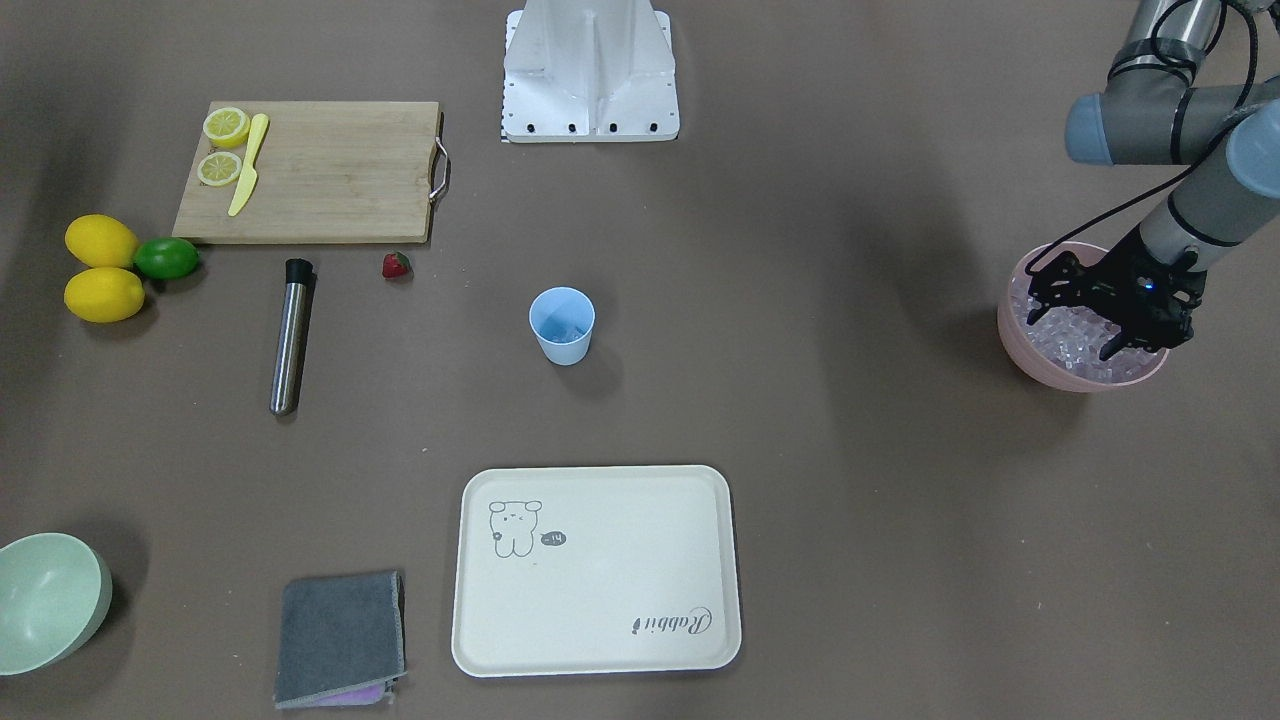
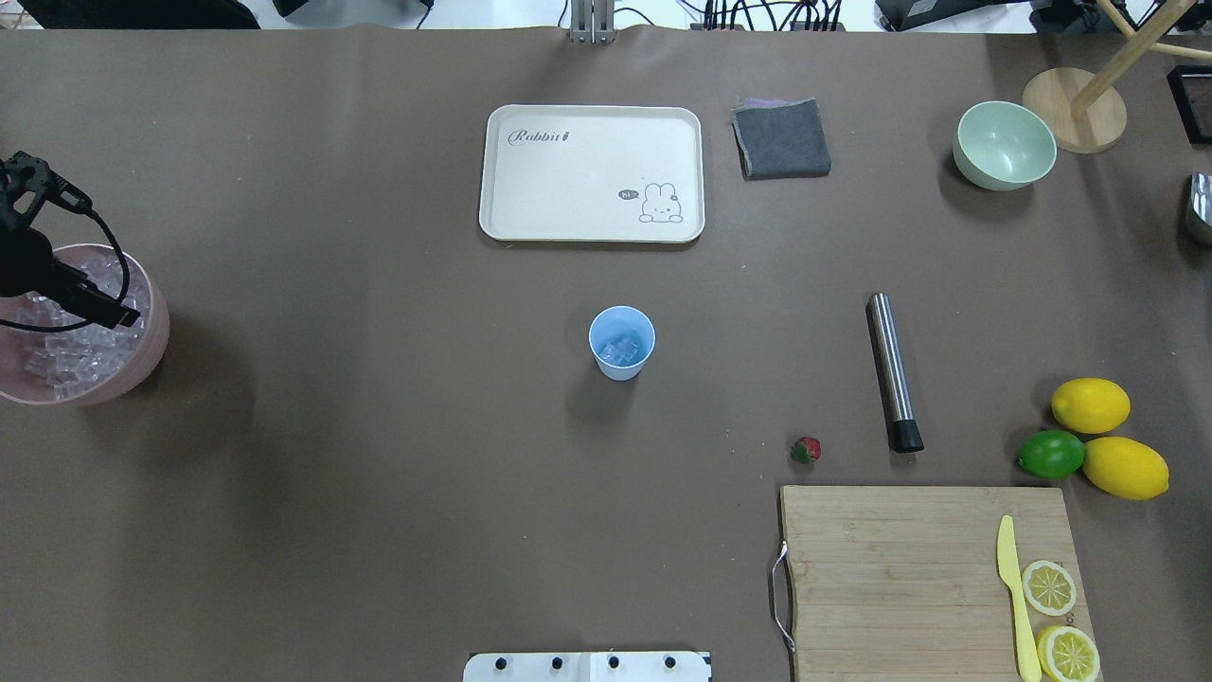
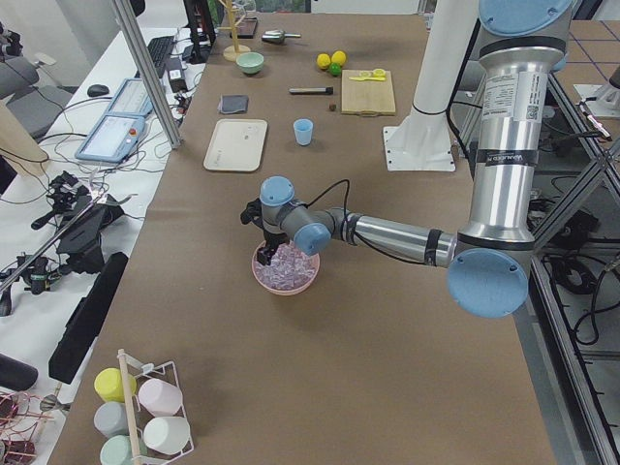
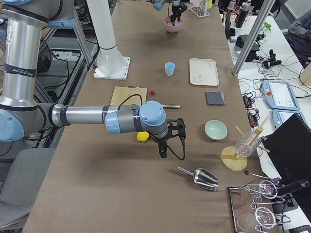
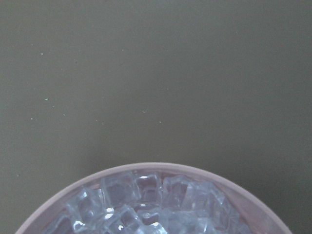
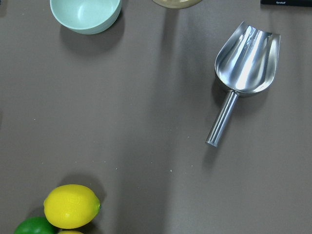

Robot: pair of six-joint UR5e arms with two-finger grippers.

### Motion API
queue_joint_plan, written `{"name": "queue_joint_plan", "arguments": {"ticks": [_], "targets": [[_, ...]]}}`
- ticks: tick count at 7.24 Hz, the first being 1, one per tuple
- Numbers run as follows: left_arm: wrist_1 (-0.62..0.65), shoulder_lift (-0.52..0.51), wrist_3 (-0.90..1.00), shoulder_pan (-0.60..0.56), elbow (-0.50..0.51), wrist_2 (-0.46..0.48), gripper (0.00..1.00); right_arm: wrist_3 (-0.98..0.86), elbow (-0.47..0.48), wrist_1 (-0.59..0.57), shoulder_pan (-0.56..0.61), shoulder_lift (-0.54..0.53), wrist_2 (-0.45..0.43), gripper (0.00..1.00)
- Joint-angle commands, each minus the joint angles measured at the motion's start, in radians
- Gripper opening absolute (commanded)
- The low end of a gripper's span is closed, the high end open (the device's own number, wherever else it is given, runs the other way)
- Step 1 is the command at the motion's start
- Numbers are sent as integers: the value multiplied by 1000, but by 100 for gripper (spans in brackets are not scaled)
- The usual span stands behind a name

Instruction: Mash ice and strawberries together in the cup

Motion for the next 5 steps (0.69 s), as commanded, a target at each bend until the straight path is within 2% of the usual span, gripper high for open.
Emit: {"name": "queue_joint_plan", "arguments": {"ticks": [1,2,5], "targets": [[0,1,1,1,3,3,97,0,0,0,0,0,0,100],[-2,0,1,1,9,4,96,0,0,0,0,0,0,100],[-8,0,-1,2,8,4,79,0,0,0,0,0,0,100]]}}
